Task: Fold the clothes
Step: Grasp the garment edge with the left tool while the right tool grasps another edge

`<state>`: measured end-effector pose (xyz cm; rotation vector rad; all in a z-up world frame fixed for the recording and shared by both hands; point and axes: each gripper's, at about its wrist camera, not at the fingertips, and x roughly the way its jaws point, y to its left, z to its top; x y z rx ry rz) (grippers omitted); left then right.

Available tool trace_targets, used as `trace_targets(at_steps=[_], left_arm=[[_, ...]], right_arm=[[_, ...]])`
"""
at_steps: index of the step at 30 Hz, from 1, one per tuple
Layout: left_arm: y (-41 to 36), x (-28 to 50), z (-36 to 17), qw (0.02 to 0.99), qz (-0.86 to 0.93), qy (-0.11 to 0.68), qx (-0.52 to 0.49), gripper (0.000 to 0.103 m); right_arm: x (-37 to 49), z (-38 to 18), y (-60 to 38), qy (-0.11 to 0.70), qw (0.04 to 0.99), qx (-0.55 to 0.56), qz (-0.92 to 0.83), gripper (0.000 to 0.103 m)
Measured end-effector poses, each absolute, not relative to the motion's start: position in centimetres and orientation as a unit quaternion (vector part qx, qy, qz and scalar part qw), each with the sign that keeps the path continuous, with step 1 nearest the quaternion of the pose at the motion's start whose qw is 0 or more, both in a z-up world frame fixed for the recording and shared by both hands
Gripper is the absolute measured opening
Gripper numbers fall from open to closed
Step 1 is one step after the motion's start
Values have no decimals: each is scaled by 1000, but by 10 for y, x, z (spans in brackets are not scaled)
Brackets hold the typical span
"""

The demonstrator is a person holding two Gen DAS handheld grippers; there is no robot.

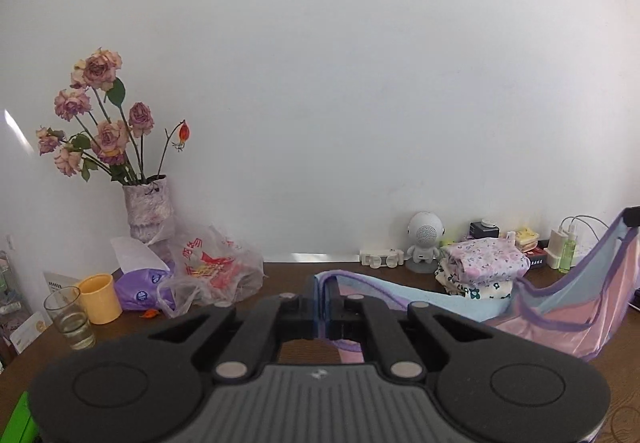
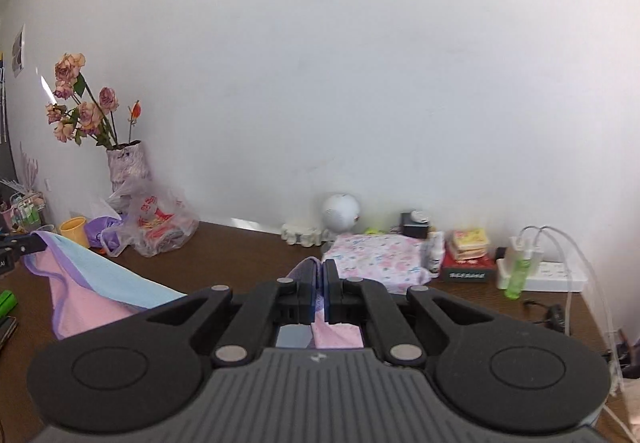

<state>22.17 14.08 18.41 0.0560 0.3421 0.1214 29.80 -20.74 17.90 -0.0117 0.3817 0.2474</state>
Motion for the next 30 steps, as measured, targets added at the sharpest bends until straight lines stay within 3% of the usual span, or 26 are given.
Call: trace_targets(at_steps=[11,18,21,25,30], left_arm=[[158,232,154,969,83,233,-8,2],[137,319,130,957,104,270,0,3],[122,362,98,947,102,306,5,14],[113,389,56,934,93,344,-6,53],[88,356,37,931,9,364,26,62]], right_arm=[[234,154,-271,254,956,45,141,3],[298,108,-284,302,947,73,81,3],[338,75,-284,333,937,83,63,3],[380,32,-281,374,922,91,52,3],[402,1,-291,397,910,108,49,3]])
